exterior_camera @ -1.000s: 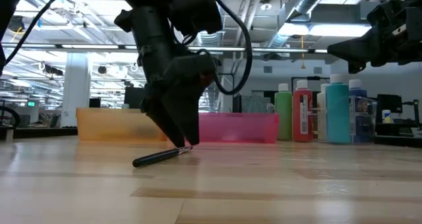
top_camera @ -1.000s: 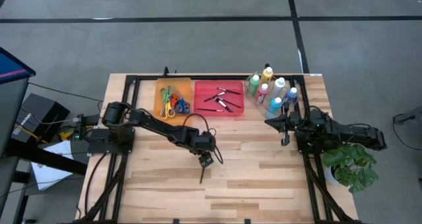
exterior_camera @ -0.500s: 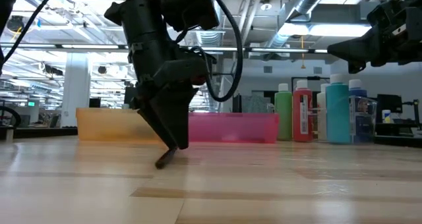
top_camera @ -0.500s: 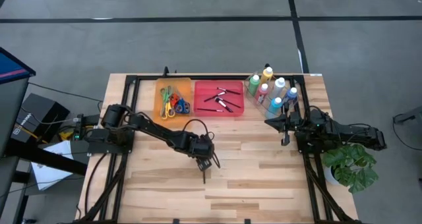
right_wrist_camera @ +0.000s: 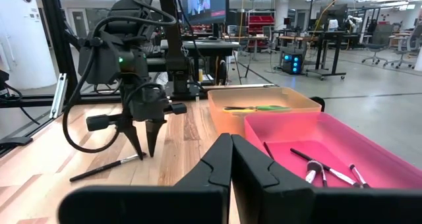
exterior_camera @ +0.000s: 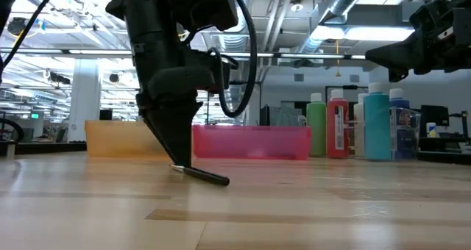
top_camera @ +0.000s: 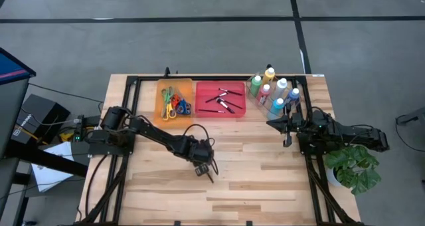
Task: Pick & Place Paint Supplies
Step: Put the black paintbrush into the pink bin
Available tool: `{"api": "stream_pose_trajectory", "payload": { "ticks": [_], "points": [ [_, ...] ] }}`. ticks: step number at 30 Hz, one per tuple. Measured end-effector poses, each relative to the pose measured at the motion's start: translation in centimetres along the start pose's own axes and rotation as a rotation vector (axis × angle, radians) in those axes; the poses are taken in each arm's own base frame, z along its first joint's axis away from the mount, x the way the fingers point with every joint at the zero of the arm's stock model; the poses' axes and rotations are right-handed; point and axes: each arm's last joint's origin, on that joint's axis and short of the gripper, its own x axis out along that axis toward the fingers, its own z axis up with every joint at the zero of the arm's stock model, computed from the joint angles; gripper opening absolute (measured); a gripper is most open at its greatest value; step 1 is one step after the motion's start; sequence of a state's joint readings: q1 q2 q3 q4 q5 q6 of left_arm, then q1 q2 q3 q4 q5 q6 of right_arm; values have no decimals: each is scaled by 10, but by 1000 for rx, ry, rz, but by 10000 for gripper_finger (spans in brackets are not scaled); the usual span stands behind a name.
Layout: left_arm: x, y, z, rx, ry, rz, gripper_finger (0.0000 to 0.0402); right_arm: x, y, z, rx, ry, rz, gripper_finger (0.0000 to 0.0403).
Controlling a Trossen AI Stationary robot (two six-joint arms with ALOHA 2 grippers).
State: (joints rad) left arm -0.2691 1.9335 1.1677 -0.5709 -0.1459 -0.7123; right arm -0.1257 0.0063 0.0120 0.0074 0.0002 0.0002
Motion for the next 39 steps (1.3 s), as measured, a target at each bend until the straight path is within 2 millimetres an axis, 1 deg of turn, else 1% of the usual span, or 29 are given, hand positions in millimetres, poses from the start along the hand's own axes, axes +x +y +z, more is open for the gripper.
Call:
{"api": "stream_pose_trajectory", "payload": {
  "ticks": [5,8,11,14,17,19,21,25,27,30,33,35,39],
  "points": [
    [-8,2,1,146,-16,-7,77,0,0,0,0,1,0,0],
    [-25,6,5,228,-57,-24,86,0,0,0,0,0,0,0],
    [-47,8,10,320,-131,-46,106,0,0,0,0,0,0,0],
    [-64,10,11,396,-184,-54,136,0,0,0,0,0,0,0],
    [-75,9,11,373,-216,-73,174,0,0,0,0,1,0,0],
    [-74,6,6,356,-203,-93,202,0,0,0,0,0,0,0],
    [-70,1,-3,340,-174,-104,228,0,0,0,0,0,0,0],
    [-57,-16,-23,278,-124,-125,265,0,0,0,0,0,0,0],
    [-54,-27,-29,235,-138,-155,273,0,0,0,0,1,0,0],
    [-51,-43,-36,199,-169,-210,274,0,0,0,0,0,0,0],
    [-49,-51,-40,193,-203,-220,269,0,0,0,0,0,0,0],
    [-49,-53,-42,248,-234,-193,263,0,0,0,0,0,0,0],
    [-51,-56,-42,524,-299,-157,252,0,0,0,0,0,0,0]
  ]
}}
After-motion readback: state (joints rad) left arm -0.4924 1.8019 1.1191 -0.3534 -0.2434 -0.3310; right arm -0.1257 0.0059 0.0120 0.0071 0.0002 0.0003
